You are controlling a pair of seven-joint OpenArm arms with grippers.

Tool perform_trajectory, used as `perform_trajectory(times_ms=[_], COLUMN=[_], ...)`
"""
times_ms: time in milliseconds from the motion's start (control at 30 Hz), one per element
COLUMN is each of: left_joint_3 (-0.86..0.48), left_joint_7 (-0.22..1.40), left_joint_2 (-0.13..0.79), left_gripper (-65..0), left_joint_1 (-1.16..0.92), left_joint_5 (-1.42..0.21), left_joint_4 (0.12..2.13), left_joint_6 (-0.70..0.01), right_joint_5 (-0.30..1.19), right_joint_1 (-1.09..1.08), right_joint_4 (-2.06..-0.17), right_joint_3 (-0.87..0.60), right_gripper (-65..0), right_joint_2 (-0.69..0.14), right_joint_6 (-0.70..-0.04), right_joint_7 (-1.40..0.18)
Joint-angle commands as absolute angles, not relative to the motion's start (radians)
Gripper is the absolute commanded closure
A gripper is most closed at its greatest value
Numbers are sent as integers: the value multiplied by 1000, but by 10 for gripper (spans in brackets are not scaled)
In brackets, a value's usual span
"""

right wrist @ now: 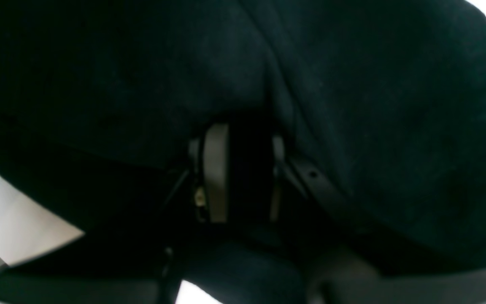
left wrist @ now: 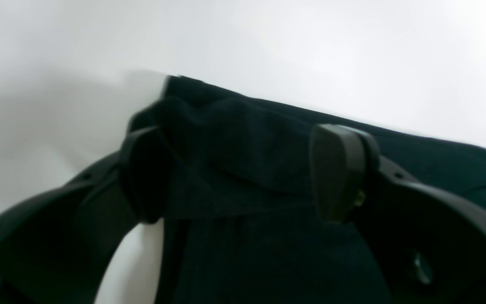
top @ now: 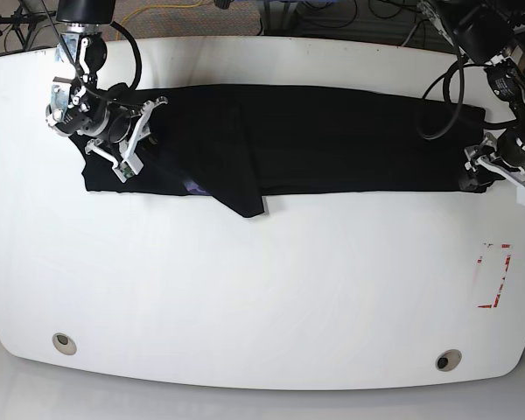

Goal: Fold the T-shirt properly

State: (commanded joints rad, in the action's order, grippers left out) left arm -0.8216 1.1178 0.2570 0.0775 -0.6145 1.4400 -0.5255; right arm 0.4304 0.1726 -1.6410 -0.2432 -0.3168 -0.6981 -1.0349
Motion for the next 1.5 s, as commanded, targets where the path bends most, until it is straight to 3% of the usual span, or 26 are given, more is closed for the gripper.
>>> perform_trajectory(times_ms=[467,700,1067,1133,1233,1367,1500], left_joint_3=[-789,-664,-591,-587,-587,-587,-584], left_joint_7=[1087,1087,1173,1181,1182,1182,1182], left_joint_2=[398,400,395,395,395,395,395], left_gripper=[-479,-478,-475,-447,-357,-185,-97], left_joint_1=[77,76,35,15,1,-1,-1], left_joint_5=[-618,-615,-619,-619,-618,-615,-615], left_joint_4=[1224,1208,1210,1210,1210,1210,1210], left_joint_6=[-532,-651,-670,-680,-698,-698,-698], right_joint_5=[432,433,435,435,435,435,435], right_joint_1=[176,176,176,176,174,174,174], right_joint_4=[-1644,-1646,-1646,-1646,-1646,-1646,-1646], right_joint_3=[-245,-245,-251,-251,-251,-252,-252], right_gripper=[-117,-117,-117,-117,-117,-117,-117], right_joint_2=[-317,-312,-311,-311,-311,-311,-311], right_joint_6=[-698,-698,-698,-698,-698,-698,-698], right_joint_7=[-1035,-1035,-1035,-1035,-1035,-1035,-1035])
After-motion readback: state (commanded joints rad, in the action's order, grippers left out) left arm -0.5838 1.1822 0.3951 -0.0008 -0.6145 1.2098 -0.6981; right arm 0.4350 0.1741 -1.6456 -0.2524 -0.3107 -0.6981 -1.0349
